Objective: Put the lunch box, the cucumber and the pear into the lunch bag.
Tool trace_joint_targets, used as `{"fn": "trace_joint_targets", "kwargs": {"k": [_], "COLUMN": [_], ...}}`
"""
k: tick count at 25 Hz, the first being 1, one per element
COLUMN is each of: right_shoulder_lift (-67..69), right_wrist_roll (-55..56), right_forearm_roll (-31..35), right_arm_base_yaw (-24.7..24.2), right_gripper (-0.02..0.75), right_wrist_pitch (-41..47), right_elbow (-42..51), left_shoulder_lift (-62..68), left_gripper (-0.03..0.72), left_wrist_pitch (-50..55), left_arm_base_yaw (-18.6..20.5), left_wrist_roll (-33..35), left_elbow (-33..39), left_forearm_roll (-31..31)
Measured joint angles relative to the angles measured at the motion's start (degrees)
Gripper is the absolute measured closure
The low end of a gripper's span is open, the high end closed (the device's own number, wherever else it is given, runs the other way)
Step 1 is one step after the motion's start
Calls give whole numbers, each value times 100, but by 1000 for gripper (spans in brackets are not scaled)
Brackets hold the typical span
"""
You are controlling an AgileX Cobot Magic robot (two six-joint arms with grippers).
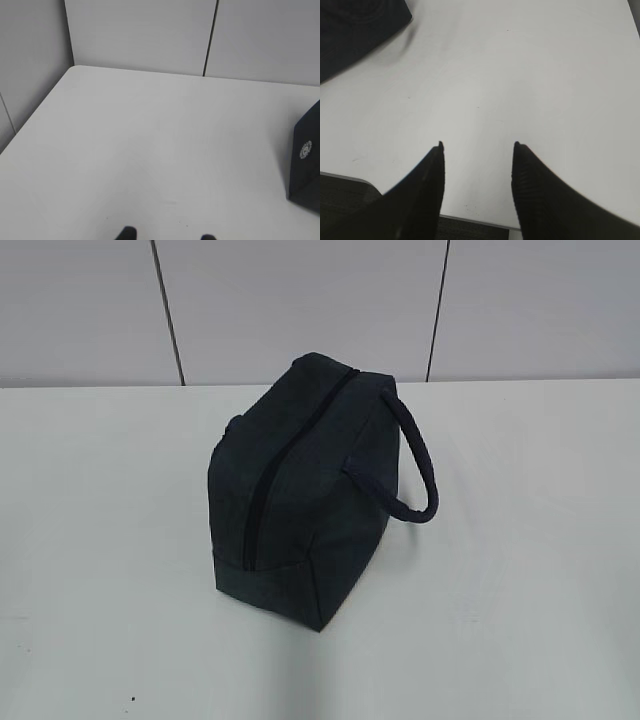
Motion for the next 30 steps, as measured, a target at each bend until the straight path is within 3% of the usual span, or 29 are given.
{"fn": "trace_joint_targets", "kwargs": {"k": [30], "right_shoulder_lift": [0], "right_wrist_roll": [0], "right_forearm_roll": [0], "right_arm_base_yaw": [0], "right_gripper": [388], "right_wrist_pitch": [-4], "right_elbow": [0], "left_shoulder_lift": [0], "left_gripper": [446], "left_wrist_pitch": [0], "left_arm_base_yaw": [-166], "left_wrist_roll": [0], "left_elbow": [0], "left_forearm_roll": [0]}}
